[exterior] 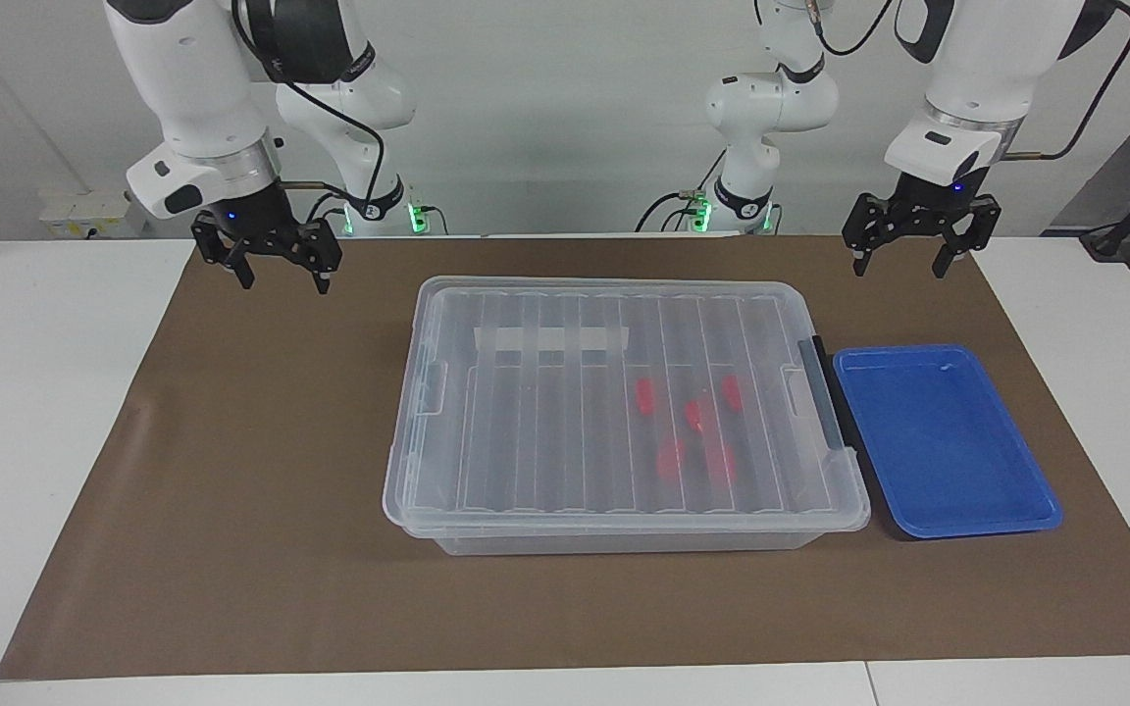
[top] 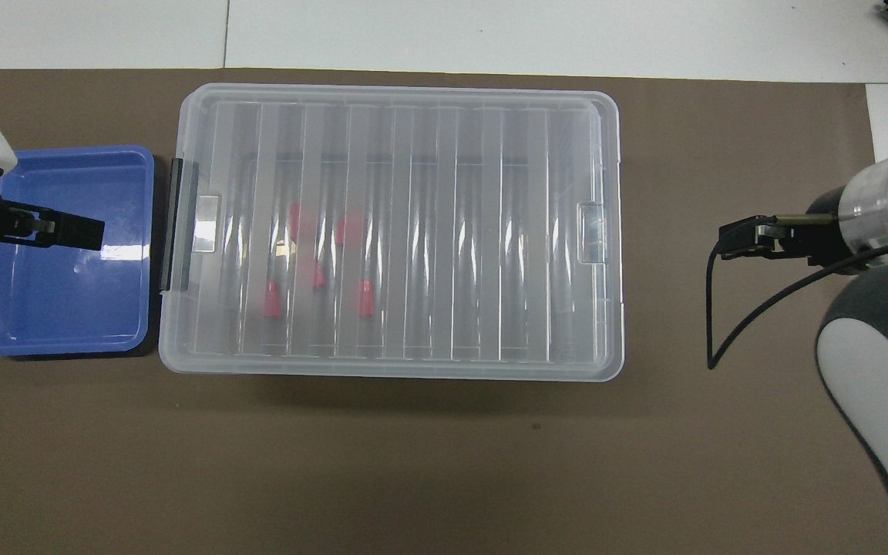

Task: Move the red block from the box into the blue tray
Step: 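Reach the right gripper to the clear lid's edge and grasp it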

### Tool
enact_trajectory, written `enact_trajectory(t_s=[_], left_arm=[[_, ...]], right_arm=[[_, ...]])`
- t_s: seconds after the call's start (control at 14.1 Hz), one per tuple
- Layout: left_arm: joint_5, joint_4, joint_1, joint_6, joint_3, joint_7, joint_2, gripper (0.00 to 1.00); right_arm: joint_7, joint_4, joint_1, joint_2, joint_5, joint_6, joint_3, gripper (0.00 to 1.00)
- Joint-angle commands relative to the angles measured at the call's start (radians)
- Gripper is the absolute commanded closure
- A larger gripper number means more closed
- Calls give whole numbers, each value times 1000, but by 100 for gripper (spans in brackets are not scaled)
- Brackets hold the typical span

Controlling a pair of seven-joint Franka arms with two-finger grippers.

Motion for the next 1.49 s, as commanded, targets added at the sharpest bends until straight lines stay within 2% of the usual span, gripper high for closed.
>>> enact_trajectory(t_s=[0.0, 0.35, 0.71, 0.92, 1.06, 1.13, 1.27, 1.42], left_arm=[[-10, 8, -12, 1, 16, 11, 0, 0], [-10, 8, -9, -3, 16, 10, -2, 0], [-10, 4, -9, 3, 21, 0, 0, 0], [-12, -2, -9, 7, 22, -37, 7, 0], [-15, 19, -12, 9, 22, -40, 52, 0], [-23, 42, -21, 9, 22, -42, 64, 0], [-26, 123, -32, -5, 21, -42, 145, 0], [-24, 134, -35, -41, 25, -42, 142, 0]], right_arm=[[64, -87, -10, -8, 1, 100, 36, 2], [153, -101, -10, 86, 0, 235, 124, 2], [170, -101, -1, 172, -10, 338, 139, 2], [158, -104, 2, 187, -14, 338, 139, 2], [142, -109, 2, 189, -16, 323, 138, 3], [118, -109, 2, 189, -17, 320, 138, 3], [81, -109, -4, 189, -17, 308, 136, 3], [34, -108, -6, 187, -17, 300, 129, 3]])
